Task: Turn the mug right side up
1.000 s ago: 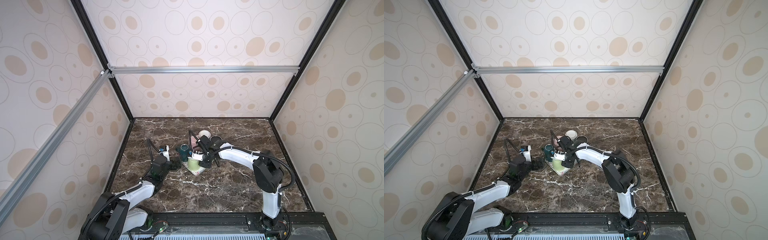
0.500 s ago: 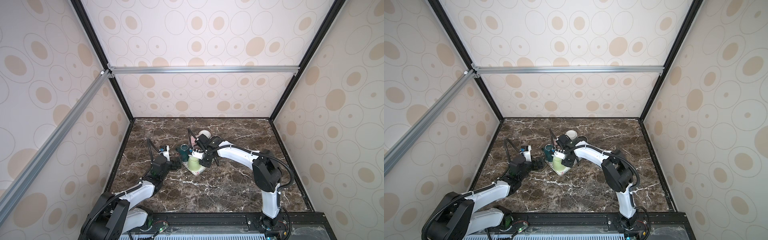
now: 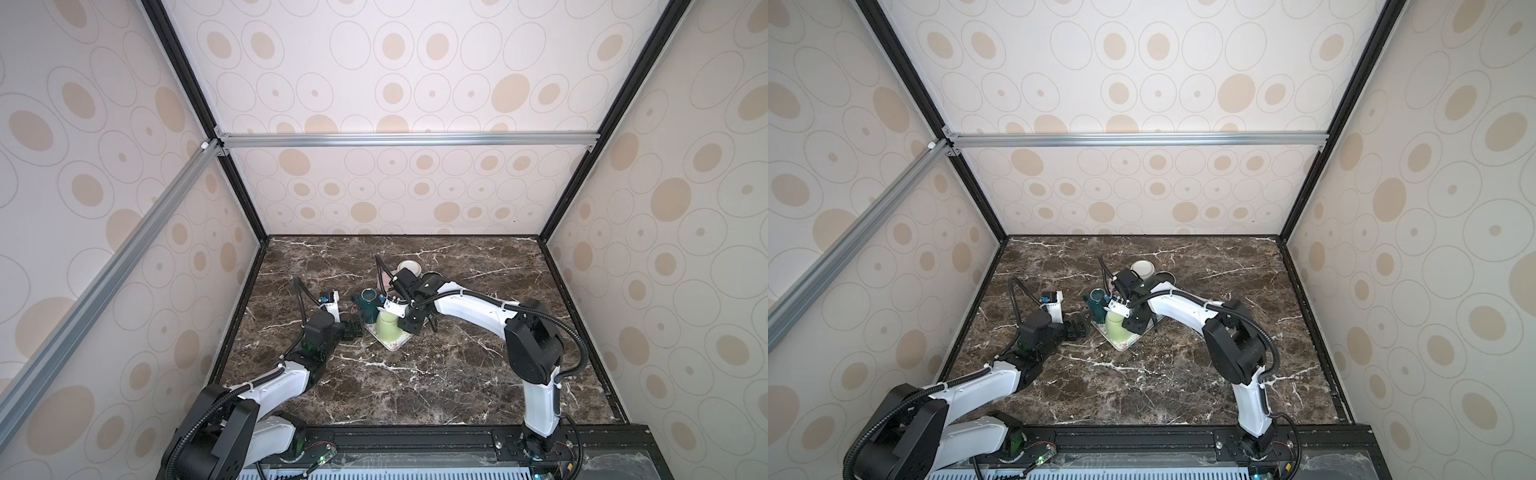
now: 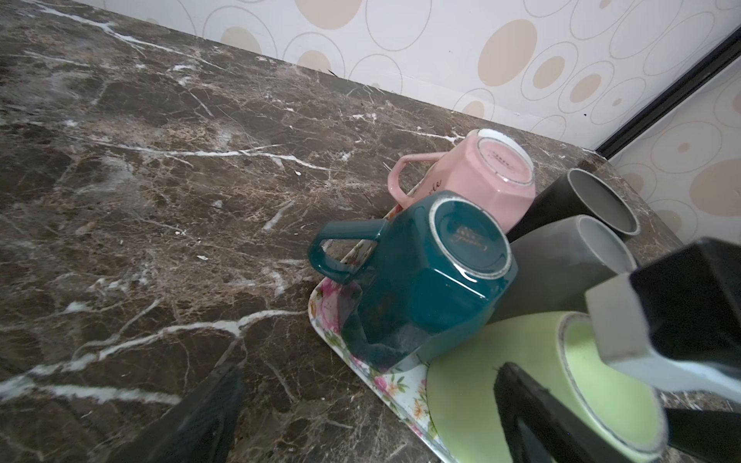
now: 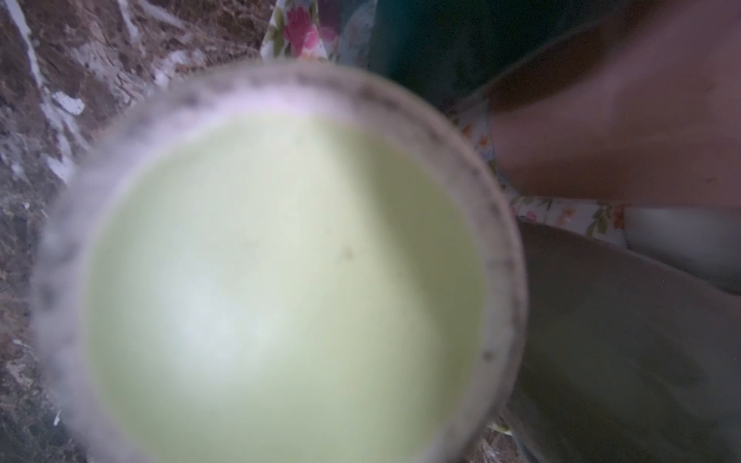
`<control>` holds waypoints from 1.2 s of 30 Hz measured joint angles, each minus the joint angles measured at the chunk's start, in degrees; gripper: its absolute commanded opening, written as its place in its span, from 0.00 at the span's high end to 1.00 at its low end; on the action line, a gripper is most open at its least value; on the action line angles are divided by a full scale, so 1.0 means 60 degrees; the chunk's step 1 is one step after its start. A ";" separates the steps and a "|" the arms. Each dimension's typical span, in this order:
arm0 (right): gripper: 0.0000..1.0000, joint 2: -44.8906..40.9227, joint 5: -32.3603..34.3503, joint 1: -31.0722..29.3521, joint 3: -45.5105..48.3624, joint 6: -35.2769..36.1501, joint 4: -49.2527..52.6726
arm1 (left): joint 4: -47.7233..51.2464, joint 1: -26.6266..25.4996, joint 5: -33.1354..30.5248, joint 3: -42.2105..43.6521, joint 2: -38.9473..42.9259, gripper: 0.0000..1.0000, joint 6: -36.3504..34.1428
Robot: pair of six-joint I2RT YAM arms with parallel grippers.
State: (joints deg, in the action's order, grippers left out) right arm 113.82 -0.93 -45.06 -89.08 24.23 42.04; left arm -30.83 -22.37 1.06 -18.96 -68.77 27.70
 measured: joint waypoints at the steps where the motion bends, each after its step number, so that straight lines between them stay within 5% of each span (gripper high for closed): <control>1: 0.74 0.0000 -0.0051 0.0000 0.0000 0.0000 0.0004 | -0.0004 -0.0004 0.0000 0.0000 0.0004 0.02 0.0000; 36: 0.78 -0.0273 -0.0270 -0.0025 -0.0178 -0.0273 0.0142 | 0.0000 -0.0062 0.0033 0.0000 0.0270 0.02 0.0106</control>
State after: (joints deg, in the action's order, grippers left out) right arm 112.18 -2.55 -45.21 -90.15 22.59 42.89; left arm -30.83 -22.74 1.26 -18.96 -67.16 28.34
